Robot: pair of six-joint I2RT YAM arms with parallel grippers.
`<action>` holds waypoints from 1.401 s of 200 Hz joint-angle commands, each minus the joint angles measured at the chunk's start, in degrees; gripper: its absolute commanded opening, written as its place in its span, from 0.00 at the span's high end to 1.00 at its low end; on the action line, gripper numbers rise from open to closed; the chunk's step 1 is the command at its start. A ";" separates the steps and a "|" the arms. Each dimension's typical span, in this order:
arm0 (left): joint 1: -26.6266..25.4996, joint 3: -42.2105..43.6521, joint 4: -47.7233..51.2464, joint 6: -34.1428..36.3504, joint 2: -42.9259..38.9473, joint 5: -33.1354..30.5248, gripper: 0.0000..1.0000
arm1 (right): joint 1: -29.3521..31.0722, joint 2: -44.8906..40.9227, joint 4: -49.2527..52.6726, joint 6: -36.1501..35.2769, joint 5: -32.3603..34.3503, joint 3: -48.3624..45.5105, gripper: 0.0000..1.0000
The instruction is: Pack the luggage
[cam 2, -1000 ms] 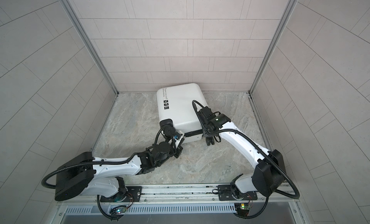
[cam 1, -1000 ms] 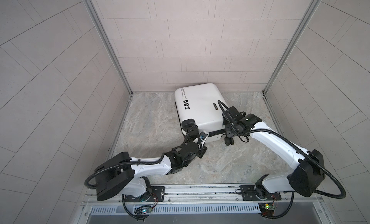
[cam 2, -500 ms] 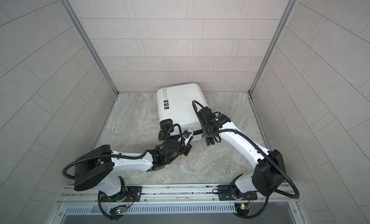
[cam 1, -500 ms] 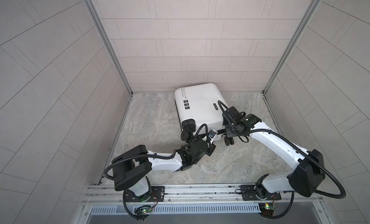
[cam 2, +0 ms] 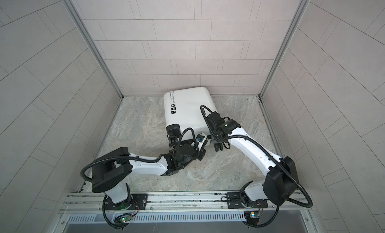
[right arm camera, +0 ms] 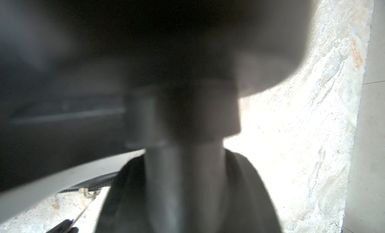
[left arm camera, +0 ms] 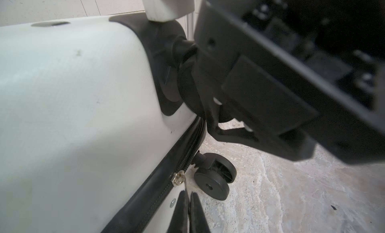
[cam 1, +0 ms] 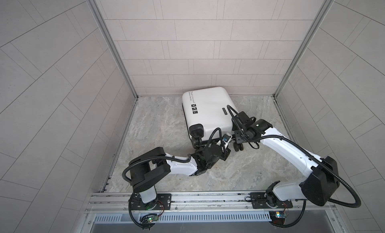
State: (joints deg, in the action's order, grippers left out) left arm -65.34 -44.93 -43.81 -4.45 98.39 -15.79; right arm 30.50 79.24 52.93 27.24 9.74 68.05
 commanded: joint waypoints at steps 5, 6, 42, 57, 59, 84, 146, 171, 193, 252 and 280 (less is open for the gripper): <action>-3.80 -2.52 -3.84 -1.32 1.54 10.54 1.00 | 2.37 -1.20 -4.43 -0.70 -3.50 0.06 0.73; -3.77 -2.57 -3.88 -1.33 1.58 10.53 1.00 | 2.37 -1.20 -4.42 -0.70 -3.41 0.06 0.73; -3.74 -1.88 -3.72 -1.33 0.73 9.48 1.00 | 2.28 -1.72 -3.97 -0.69 -3.04 0.07 0.68; -3.77 -0.82 -2.85 -1.37 -0.80 8.02 0.92 | 2.29 -2.06 -3.71 -0.46 -2.66 0.09 0.60; -3.75 -0.63 -2.75 -1.38 -1.04 7.79 0.89 | 2.28 -2.20 -3.71 -0.44 -2.56 0.11 0.59; -4.29 1.34 0.43 -0.98 -5.22 3.78 0.53 | 2.37 -3.36 -3.19 -0.20 -1.86 -0.11 0.42; -5.84 -0.43 22.20 1.60 -19.60 -4.36 0.48 | 1.97 -8.92 -0.91 -1.26 0.00 0.16 0.29; -5.85 -2.45 31.36 0.35 -26.13 -7.36 0.48 | 1.75 -11.89 -1.07 -1.87 1.40 -0.18 0.28; -5.77 -5.33 40.23 -2.42 -31.23 -11.89 0.46 | 0.99 -14.36 -1.71 -2.04 2.00 -0.46 0.27; -5.62 -14.86 61.62 -5.92 -38.88 -22.86 0.00 | -4.14 -18.77 -5.96 -1.38 0.29 -1.22 0.09; -5.59 -15.63 67.48 -9.29 -42.66 -27.52 0.00 | -6.22 -19.19 -7.58 -0.34 0.11 -1.16 0.04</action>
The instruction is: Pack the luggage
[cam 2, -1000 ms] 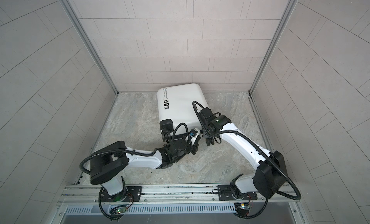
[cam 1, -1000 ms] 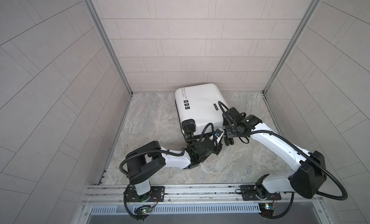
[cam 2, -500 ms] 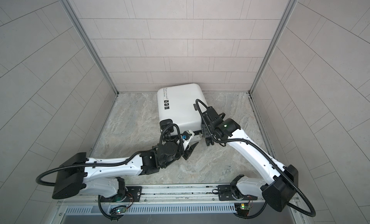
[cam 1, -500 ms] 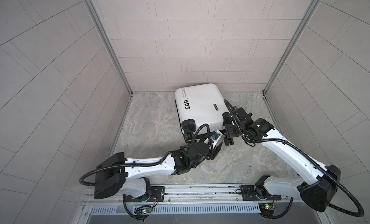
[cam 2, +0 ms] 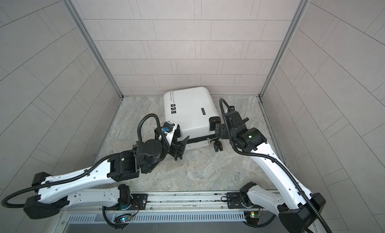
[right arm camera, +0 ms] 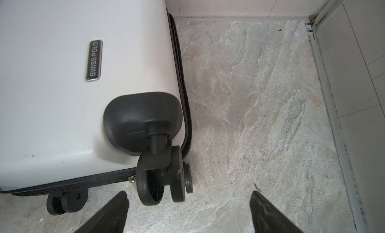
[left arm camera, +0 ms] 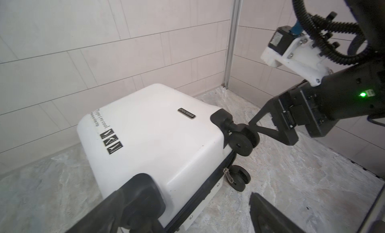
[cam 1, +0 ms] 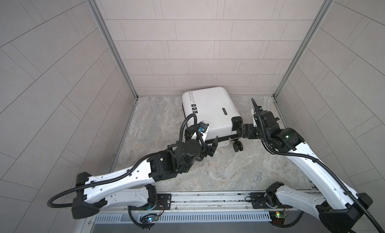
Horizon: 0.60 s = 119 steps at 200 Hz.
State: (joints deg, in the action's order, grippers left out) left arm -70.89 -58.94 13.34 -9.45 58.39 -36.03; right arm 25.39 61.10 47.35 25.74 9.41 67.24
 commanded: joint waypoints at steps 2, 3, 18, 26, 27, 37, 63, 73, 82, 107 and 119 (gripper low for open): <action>-0.03 -1.80 11.12 -4.70 -2.89 -7.60 0.00 | -1.17 -1.07 -2.18 1.29 0.61 -0.40 0.04; -0.03 -1.88 11.50 -4.92 -2.95 -7.76 0.00 | -1.19 -1.16 -2.27 1.40 0.70 -0.38 0.04; 0.05 -3.77 18.81 -9.13 -4.04 -9.73 0.00 | -1.65 -1.93 -4.05 2.34 2.21 -1.46 0.03; 0.28 -4.93 23.63 -12.40 -4.30 -10.60 0.00 | -1.77 -2.99 -6.04 2.87 3.94 -2.77 0.07; 0.30 -5.08 24.30 -12.81 -4.37 -10.62 0.00 | -1.76 -3.13 -6.26 2.98 4.12 -2.93 0.07; 0.32 -6.51 30.28 -16.58 -4.30 -10.33 0.00 | -1.96 -4.38 -8.18 2.19 3.91 -4.44 0.06; 0.35 -8.69 40.85 -26.91 -3.17 -6.39 0.06 | -2.06 -5.51 -8.30 1.13 2.00 -5.62 0.00; 0.33 -8.65 42.35 -30.47 -2.18 -4.14 0.08 | -2.03 -5.06 -7.56 0.81 -0.16 -5.35 0.01; 0.40 -8.53 43.32 -34.39 -0.85 -2.82 0.10 | -2.02 -4.63 -7.42 0.47 -2.61 -5.38 0.04; 0.36 -8.63 40.87 -38.90 4.12 1.74 0.12 | -2.01 -4.63 -8.51 0.87 -8.78 -6.75 0.09; 0.40 -9.08 39.17 -39.56 6.79 3.22 0.12 | -1.93 -5.14 -8.75 1.84 -9.45 -7.49 0.10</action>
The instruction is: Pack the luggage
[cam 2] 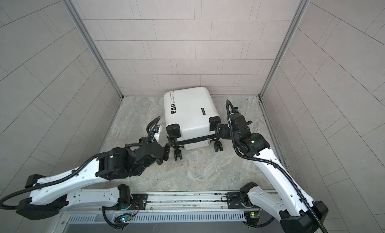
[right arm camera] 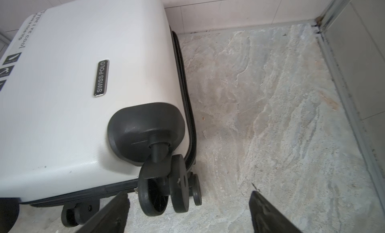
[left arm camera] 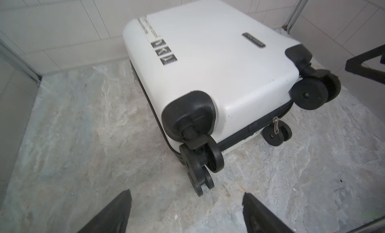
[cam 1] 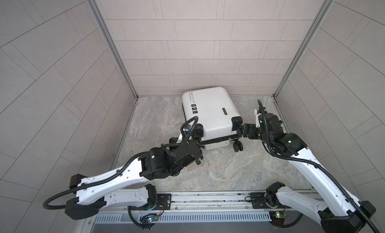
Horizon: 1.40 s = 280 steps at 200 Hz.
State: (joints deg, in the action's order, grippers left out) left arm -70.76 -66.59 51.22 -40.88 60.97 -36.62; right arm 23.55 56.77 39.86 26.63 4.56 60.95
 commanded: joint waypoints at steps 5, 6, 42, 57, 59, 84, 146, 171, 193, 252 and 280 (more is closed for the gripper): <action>0.36 -1.57 0.71 -8.16 5.23 4.47 0.12 | -0.08 -1.14 -1.05 1.49 -4.71 -1.46 0.10; 0.41 -1.59 0.45 -8.12 5.40 4.59 0.12 | -0.08 -1.23 -1.03 1.54 -4.76 -1.50 0.10; 3.02 -1.36 -2.36 -8.15 10.03 9.83 0.12 | -0.06 -4.41 -1.91 1.76 -7.45 -4.55 0.11; 4.67 -0.51 -2.61 -8.68 10.48 11.55 0.12 | 0.09 -5.61 -1.52 1.76 -7.55 -5.38 0.10; 4.78 -0.28 -2.73 -8.75 10.42 11.57 0.12 | 0.05 -5.75 -1.47 1.76 -7.61 -5.44 0.10; 7.77 1.55 -5.18 -9.15 9.74 13.34 0.12 | 0.09 -6.46 -1.45 1.76 -8.14 -6.52 0.10; 11.86 2.30 -10.53 -7.20 12.64 15.32 0.12 | 1.85 -6.11 -5.21 1.76 -12.75 -10.12 0.15; 12.36 2.84 -12.88 -6.93 13.74 15.45 0.13 | 4.28 -6.10 -7.79 1.31 -13.24 -12.59 0.22; 12.93 3.22 -14.49 -6.81 14.92 15.92 0.16 | 6.36 -6.00 -11.47 1.41 -13.70 -15.35 0.27; 13.47 3.61 -15.66 -5.89 16.82 17.02 0.26 | 7.74 -5.99 -24.55 4.29 -13.07 -24.91 0.34; 13.75 4.02 -15.71 -5.44 16.61 17.27 0.35 | 7.80 -6.85 -31.62 4.44 -12.48 -30.33 0.33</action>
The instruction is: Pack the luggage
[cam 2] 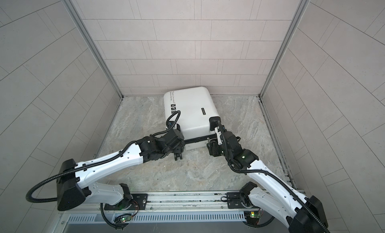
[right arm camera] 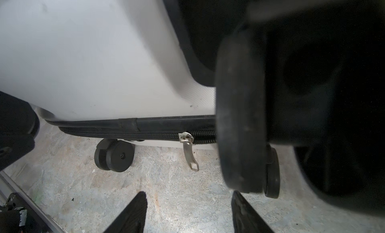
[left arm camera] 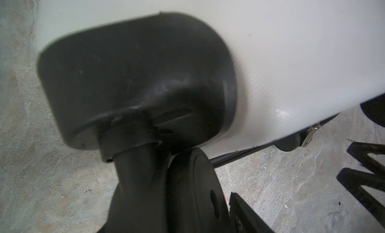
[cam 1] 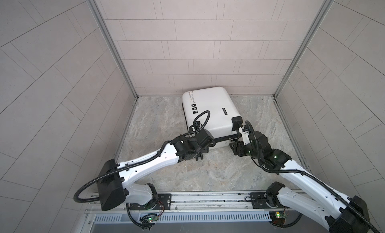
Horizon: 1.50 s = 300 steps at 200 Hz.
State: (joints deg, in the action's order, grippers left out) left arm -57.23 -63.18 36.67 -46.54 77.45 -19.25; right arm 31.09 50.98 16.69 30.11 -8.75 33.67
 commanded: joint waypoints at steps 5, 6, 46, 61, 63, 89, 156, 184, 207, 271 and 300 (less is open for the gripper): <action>0.28 0.69 -1.16 0.31 0.07 -0.02 0.37 | 0.22 -1.21 -9.42 0.85 0.87 -3.66 0.32; 0.28 0.69 -1.16 0.31 0.03 0.03 0.37 | 0.21 -1.27 -9.58 0.79 0.90 -3.77 0.32; 0.53 1.04 -0.33 0.66 -0.45 1.81 0.47 | 0.28 -1.89 -14.45 -0.47 2.78 -7.37 0.32; 0.52 0.96 0.29 0.84 -0.68 2.56 0.51 | 0.28 -1.46 -14.79 -0.53 4.07 -7.48 0.33; 0.54 0.97 0.39 0.84 -0.71 2.73 0.53 | 0.24 -1.27 -15.01 -0.54 4.13 -7.52 0.34; 0.54 0.63 1.38 1.69 -0.81 4.02 0.67 | 0.22 0.61 -18.25 -0.66 4.06 -8.09 0.41; 0.68 -1.80 1.44 3.46 -0.03 6.43 1.00 | 0.08 -2.70 -14.27 -1.42 7.15 -5.40 0.51; 1.77 -3.07 -1.31 3.57 -0.75 8.44 1.00 | -1.69 -10.70 -6.56 -1.36 11.83 -5.62 0.33; 2.81 -4.33 -2.80 3.98 -1.17 9.45 1.00 | -3.10 -19.04 -9.20 1.66 13.25 -12.14 0.19; 3.97 -7.84 -2.58 6.51 -1.84 10.19 1.00 | -11.40 -21.85 -20.02 13.24 0.87 -19.95 0.22; 3.97 -8.55 -2.48 6.64 -2.10 10.37 1.00 | -11.32 -17.63 -27.06 16.03 -3.17 -20.83 0.23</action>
State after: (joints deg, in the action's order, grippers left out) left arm -52.82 -66.32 41.47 -44.73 77.21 -8.19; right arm 19.84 31.22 -1.58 41.69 -7.18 13.15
